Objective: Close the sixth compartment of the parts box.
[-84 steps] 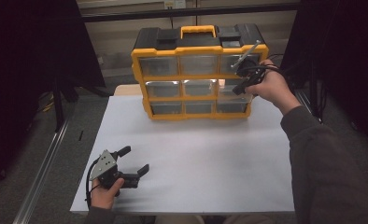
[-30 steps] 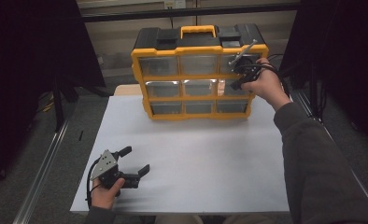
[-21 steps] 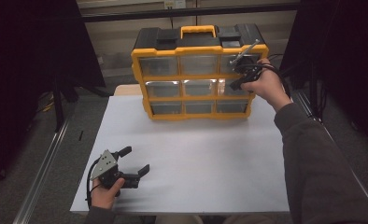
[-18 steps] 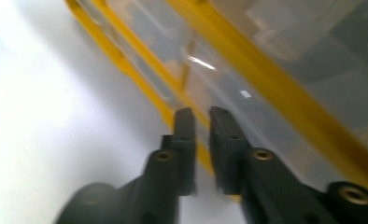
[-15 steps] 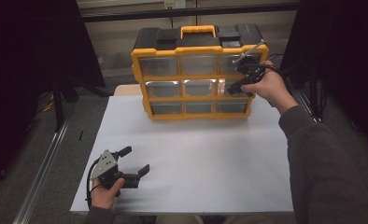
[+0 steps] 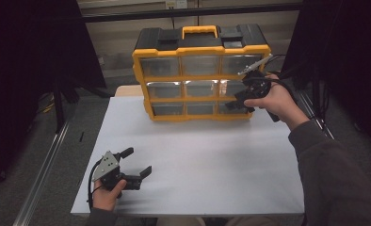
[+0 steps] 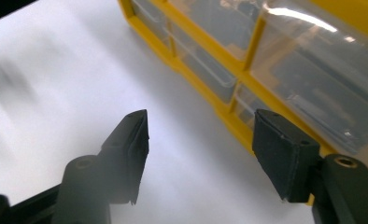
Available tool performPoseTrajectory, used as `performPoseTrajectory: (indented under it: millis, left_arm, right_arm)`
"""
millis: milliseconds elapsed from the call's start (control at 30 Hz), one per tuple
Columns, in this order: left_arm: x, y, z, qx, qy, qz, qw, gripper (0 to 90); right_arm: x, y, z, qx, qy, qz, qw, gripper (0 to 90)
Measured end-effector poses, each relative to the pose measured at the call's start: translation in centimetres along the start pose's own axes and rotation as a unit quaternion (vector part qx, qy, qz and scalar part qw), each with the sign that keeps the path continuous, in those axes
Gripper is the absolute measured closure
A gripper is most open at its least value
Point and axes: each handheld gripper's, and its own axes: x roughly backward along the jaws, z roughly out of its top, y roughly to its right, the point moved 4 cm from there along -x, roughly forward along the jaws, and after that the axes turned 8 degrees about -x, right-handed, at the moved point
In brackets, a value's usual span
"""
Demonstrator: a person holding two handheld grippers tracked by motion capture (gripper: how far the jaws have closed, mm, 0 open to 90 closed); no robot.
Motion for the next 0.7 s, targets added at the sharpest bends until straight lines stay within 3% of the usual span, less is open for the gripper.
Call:
performPoseTrajectory:
  millis: [100, 200, 267, 367, 567, 667, 700]
  left_arm:
    - [0.1, -0.1, 0.0, -0.001, 0.004, -0.014, 0.9999, 1.5]
    - [0.1, -0.1, 0.0, -0.001, 0.002, -0.004, 1.0, 1.5]
    - [0.0, 0.0, 0.0, 0.005, 0.007, -0.013, 0.9999, 1.5]
    - [-0.1, 0.2, 0.0, 0.011, 0.004, 0.001, 0.9999, 1.5]
    - [0.1, 0.0, -0.1, 0.003, -0.002, 0.001, 1.0, 1.5]
    - [0.0, 0.0, -0.1, 0.004, 0.005, -0.011, 0.9999, 1.5]
    - [0.0, 0.1, -0.1, 0.005, 0.0, 0.002, 1.0, 1.5]
  right_arm:
    - [0.0, -0.4, -0.5, 0.004, 0.002, 0.006, 1.0, 31.4]
    - [0.0, -0.7, -1.0, 0.005, 0.012, 0.012, 0.9999, 28.6]
    - [-0.1, -0.8, -1.4, 0.01, 0.015, 0.014, 0.9997, 26.6]
    - [-0.1, -1.0, -2.0, 0.009, 0.023, 0.014, 0.9996, 25.8]
    - [-0.2, -1.3, -3.0, 0.012, 0.034, 0.023, 0.9991, 23.0]
    - [-0.4, -1.5, -3.6, 0.012, 0.027, 0.023, 0.9993, 19.7]
    - [-0.4, -1.6, -3.8, 0.014, 0.02, 0.025, 0.9994, 18.5]
